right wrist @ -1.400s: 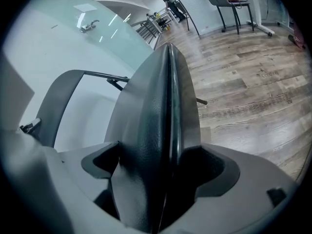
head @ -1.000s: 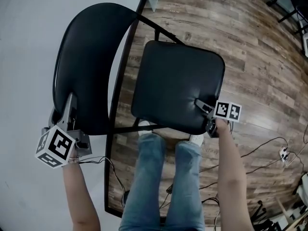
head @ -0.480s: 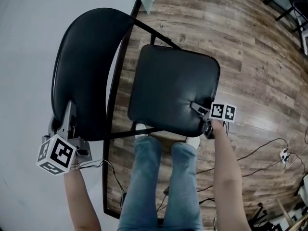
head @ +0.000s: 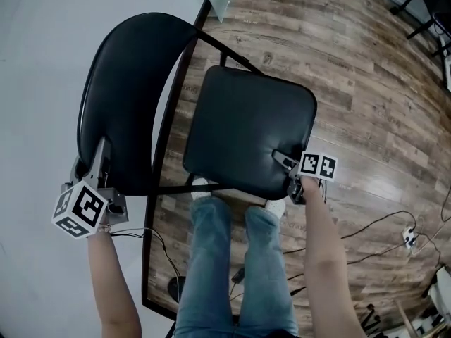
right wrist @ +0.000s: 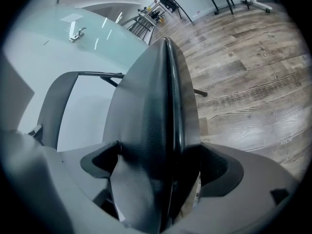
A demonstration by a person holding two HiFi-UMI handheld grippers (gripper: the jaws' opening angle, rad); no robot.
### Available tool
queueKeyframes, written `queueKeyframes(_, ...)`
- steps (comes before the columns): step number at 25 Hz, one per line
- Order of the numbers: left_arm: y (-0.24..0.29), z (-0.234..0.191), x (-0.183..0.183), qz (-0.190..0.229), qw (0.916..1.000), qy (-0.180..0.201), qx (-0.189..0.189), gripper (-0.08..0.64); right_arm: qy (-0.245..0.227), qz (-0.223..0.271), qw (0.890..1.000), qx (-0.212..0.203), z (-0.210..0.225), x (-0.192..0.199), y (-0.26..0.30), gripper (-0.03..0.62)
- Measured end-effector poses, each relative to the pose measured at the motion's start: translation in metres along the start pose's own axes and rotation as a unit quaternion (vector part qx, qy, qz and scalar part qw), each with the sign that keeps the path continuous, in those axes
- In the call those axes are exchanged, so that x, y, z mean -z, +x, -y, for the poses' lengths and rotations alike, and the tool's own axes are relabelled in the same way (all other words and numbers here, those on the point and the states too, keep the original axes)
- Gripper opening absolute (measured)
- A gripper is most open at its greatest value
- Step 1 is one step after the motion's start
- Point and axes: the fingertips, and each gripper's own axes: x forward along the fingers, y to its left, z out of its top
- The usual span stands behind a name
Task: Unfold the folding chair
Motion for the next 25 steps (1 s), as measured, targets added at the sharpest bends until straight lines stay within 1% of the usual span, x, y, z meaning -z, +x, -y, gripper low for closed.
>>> queueKeyframes(4,0.002,-0.001,-0.002,-0.001,1.0000,0.003,-0.005,0.222,-0.002,-0.017,1.000,0.021,-0.001,0.001,-0.013,0.485)
queueKeyframes(9,0.006,-0.001,0.003,0.000,0.9999,0.007,-0.009,0.227,-0.031,-0.034,0.998,0.033,-0.018,0.006,-0.033,0.485)
queueKeyframes(14,0.006,-0.006,0.001,-0.001,0.9999,0.011,-0.011,0.232,-0.069,-0.017,0.996,0.058,-0.049,0.006,-0.049,0.483)
queueKeyframes(20,0.004,-0.006,-0.001,-0.003,0.9999,0.011,-0.010,0.232,-0.075,-0.010,0.995,0.065,-0.096,0.019,-0.081,0.483)
queueKeyframes(25,0.002,-0.007,-0.002,-0.004,0.9999,0.013,-0.004,0.230,-0.054,0.036,0.996,0.054,-0.143,0.031,-0.121,0.483)
